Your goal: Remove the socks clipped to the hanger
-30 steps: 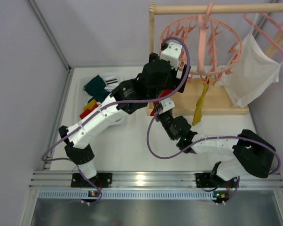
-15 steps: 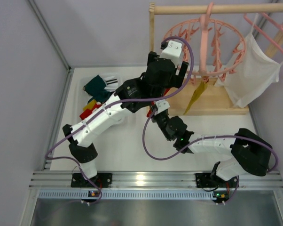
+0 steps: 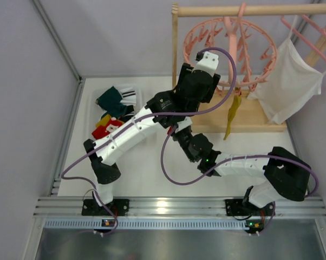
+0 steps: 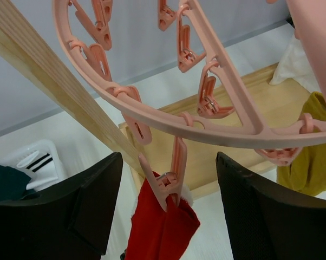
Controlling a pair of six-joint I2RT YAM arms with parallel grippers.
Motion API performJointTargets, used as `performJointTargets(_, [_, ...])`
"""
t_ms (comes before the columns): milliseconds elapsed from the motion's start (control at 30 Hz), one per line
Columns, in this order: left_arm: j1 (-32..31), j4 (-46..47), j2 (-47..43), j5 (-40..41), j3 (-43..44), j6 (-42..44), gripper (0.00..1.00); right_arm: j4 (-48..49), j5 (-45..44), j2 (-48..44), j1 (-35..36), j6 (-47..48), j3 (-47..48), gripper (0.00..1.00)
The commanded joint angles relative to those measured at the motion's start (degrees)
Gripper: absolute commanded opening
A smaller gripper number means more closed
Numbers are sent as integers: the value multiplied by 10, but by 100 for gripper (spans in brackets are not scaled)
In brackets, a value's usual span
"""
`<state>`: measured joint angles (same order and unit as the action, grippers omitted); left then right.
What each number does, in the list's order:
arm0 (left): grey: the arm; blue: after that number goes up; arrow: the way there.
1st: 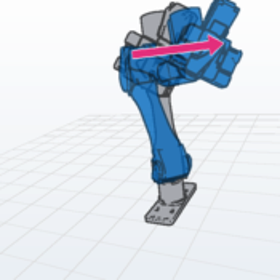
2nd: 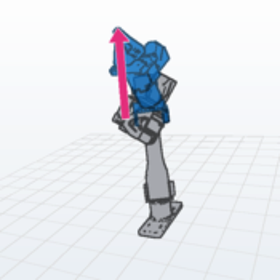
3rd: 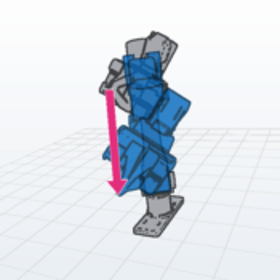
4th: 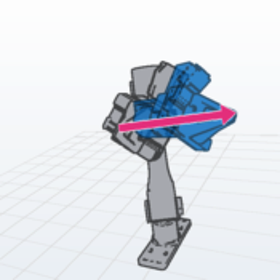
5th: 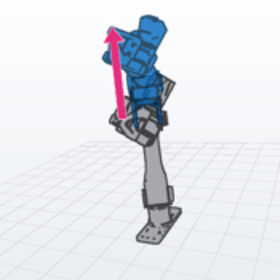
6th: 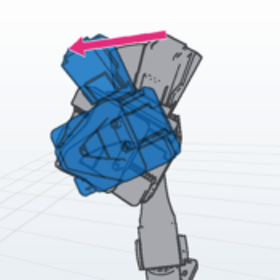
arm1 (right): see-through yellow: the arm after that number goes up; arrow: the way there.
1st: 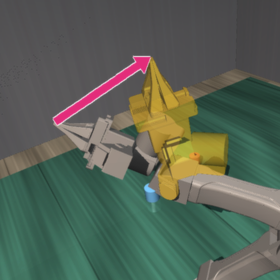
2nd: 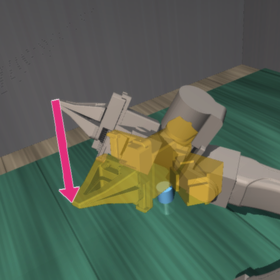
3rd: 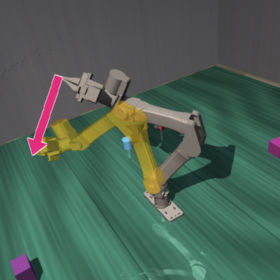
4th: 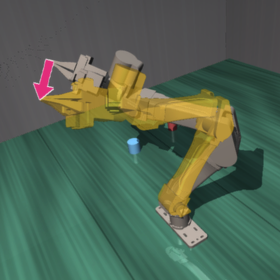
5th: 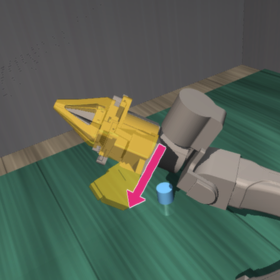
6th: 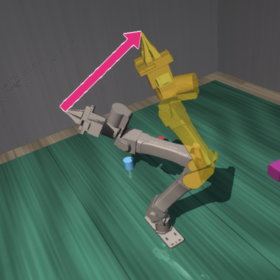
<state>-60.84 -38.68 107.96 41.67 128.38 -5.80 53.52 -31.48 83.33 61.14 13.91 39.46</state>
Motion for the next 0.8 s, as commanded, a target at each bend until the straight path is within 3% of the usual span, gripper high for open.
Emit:
performJointTargets(0, [5,13,8,23,35,23,73,13,0,-3,20,11,11,0])
performJointTargets(167, [13,13,30,23,51,35,63,26,1,-4,20,9,3,0])
performJointTargets(533, [13,15,71,60,91,71,52,34,1,-3,28,14,-1,0])
performJointTargets(667, [17,15,81,61,104,75,32,39,0,-9,31,14,-10,0])
performJointTargets(767, [20,15,84,61,104,71,25,43,-1,-21,33,14,-19,0])
